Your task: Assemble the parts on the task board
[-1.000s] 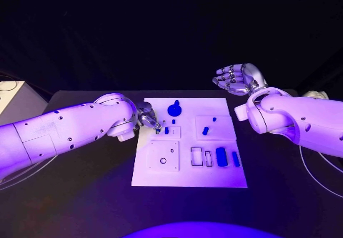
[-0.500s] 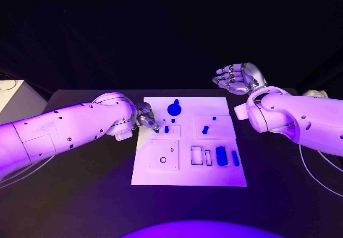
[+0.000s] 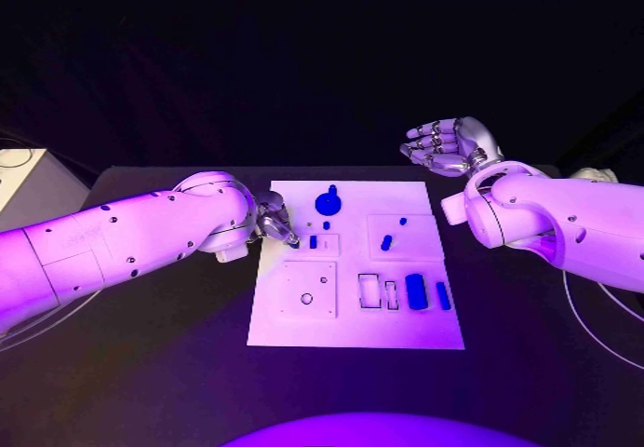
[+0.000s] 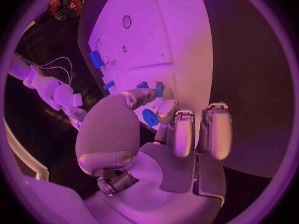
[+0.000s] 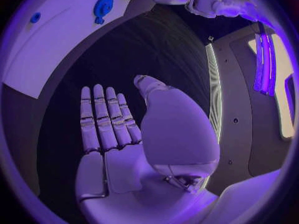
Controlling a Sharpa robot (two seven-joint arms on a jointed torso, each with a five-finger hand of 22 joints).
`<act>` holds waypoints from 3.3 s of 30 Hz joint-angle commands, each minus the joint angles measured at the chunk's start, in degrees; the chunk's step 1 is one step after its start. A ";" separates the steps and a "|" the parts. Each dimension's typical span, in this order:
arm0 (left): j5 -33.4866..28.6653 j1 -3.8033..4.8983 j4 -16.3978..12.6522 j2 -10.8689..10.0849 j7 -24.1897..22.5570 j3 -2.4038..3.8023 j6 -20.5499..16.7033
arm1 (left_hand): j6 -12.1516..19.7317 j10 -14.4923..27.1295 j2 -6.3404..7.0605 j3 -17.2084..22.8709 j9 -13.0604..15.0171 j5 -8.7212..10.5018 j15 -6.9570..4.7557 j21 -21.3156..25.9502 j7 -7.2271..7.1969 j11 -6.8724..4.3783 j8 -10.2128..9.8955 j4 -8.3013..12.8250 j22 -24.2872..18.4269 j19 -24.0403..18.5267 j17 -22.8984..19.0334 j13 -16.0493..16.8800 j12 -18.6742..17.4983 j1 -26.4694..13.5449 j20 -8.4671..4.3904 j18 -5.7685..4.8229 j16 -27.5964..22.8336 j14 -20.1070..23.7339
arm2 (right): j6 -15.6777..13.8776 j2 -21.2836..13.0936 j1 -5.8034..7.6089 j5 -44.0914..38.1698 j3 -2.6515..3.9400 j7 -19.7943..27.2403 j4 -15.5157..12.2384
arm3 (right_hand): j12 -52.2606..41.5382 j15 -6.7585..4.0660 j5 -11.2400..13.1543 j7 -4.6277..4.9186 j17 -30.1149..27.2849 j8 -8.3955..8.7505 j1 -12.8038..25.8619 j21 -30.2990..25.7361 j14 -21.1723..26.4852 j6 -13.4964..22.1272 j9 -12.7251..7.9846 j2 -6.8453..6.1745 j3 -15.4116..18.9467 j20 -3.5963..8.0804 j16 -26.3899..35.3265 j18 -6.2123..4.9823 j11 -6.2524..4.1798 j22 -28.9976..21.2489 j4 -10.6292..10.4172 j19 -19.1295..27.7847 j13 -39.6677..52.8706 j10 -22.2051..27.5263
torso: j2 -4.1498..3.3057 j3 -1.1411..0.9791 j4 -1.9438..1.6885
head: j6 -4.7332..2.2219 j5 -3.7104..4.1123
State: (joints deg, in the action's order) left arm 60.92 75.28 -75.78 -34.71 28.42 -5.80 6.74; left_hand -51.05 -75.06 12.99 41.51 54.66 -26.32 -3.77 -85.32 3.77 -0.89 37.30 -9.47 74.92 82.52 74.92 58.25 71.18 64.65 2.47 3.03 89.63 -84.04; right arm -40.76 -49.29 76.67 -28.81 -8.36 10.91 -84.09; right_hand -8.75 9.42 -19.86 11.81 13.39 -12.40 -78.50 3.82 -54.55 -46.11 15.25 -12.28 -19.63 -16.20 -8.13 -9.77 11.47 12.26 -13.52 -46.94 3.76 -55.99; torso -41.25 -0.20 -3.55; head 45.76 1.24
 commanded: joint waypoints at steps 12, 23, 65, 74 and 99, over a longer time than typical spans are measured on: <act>0.52 -0.26 0.50 0.87 0.64 -0.13 1.67 | -0.95 -0.36 -0.66 9.92 0.10 -0.28 -0.32 -0.20 -0.40 -0.08 0.15 10.03 5.25 0.50 15.08 -0.03 -0.13 -0.10 -0.09 -0.56 0.37 -5.96 | 0.78 -0.01 0.00 0.19 0.02 0.62 -0.11 | 0.39 0.09 -0.44 2.94 -0.11 0.25 0.09 -0.10 -0.17 -0.20 -0.07 0.44 0.13 0.03 0.24 -0.73 -0.04 -0.11 0.20 0.25 -0.10 -0.40 | -0.02 -0.07 0.05 | 0.28 -0.01; 0.35 -0.29 0.83 1.49 0.70 -0.19 3.54 | -0.97 -0.46 -0.56 9.84 0.12 -0.29 -0.32 -0.21 -0.40 -0.08 0.15 10.07 5.26 0.50 15.08 0.11 -0.06 -0.20 -0.10 -0.56 0.37 -5.96 | 1.07 -0.04 0.00 0.60 0.03 0.81 -0.12 | 0.52 0.12 -0.74 3.06 -0.25 0.30 0.22 -0.10 -0.27 -0.25 -0.17 0.41 0.20 0.02 0.37 -0.72 0.02 -0.32 0.19 0.29 -0.11 -0.48 | -0.01 -0.09 0.08 | 0.56 0.06; 0.01 -0.28 2.93 1.83 0.48 -0.21 0.94 | -2.54 0.72 -0.45 -13.93 -1.24 1.60 -0.48 1.12 -1.01 -0.27 -3.23 -5.06 3.77 -0.41 15.08 -1.34 -1.75 -7.52 -0.26 -0.24 0.37 -5.96 | 1.83 -0.17 0.00 0.89 0.03 0.17 -0.34 | 2.41 0.85 -2.02 3.63 -2.38 1.25 0.88 -0.73 -0.22 -0.26 -1.64 0.37 1.30 -0.44 2.83 -0.07 0.57 -5.20 0.71 11.22 -0.10 -0.55 | 0.01 -0.04 0.06 | 0.55 0.52; -0.38 -0.33 2.48 1.22 0.33 -0.16 -0.47 | -2.72 0.69 -0.47 -17.26 -1.30 5.20 -0.40 1.17 -0.95 -0.20 -3.57 -7.18 3.81 -0.38 15.08 -1.16 -1.67 -6.83 -0.18 -0.24 0.37 -5.96 | 1.91 -0.22 -0.01 0.89 0.03 0.09 -0.36 | 2.63 0.94 -1.97 3.67 -2.67 1.37 1.06 -0.84 -0.19 -0.28 -1.84 0.46 1.72 -0.49 3.18 0.06 0.62 -5.97 0.60 13.94 -0.10 -0.55 | -0.02 -0.01 0.10 | 0.52 0.61; -7.12 -0.43 0.10 -0.83 -23.07 2.26 -16.24 | 9.37 23.18 -1.74 -17.52 -5.27 8.14 4.41 20.11 4.89 5.16 -8.89 -5.32 -23.07 -22.43 -3.79 -21.15 -17.03 7.07 3.70 5.66 -14.74 7.17 | 2.36 -0.30 -0.02 1.07 0.02 0.30 0.06 | 2.72 1.14 -2.01 3.69 -3.08 1.37 1.04 -0.79 0.16 -0.52 -2.03 0.70 2.07 -0.52 3.69 0.16 0.66 -6.50 0.53 15.63 -0.07 -0.83 | 0.05 0.05 -0.15 | 0.06 1.47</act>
State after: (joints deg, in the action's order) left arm 55.53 74.85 -75.74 -35.89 14.87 -3.48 -6.32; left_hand -42.24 -52.61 11.02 23.62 49.67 -18.17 0.46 -66.19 8.39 4.11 28.64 -15.09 53.32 61.23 71.63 37.40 54.45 70.50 5.98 8.19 75.69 -77.67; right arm -39.37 -49.57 76.66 -27.75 -8.36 10.69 -84.09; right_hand -6.33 10.34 -22.09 11.81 10.37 -11.18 -77.82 3.21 -54.45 -46.11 13.27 -11.60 -17.88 -16.82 -4.62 -9.77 11.89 5.73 -13.06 -31.37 3.71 -56.82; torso -41.24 -0.21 -3.59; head 45.91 2.62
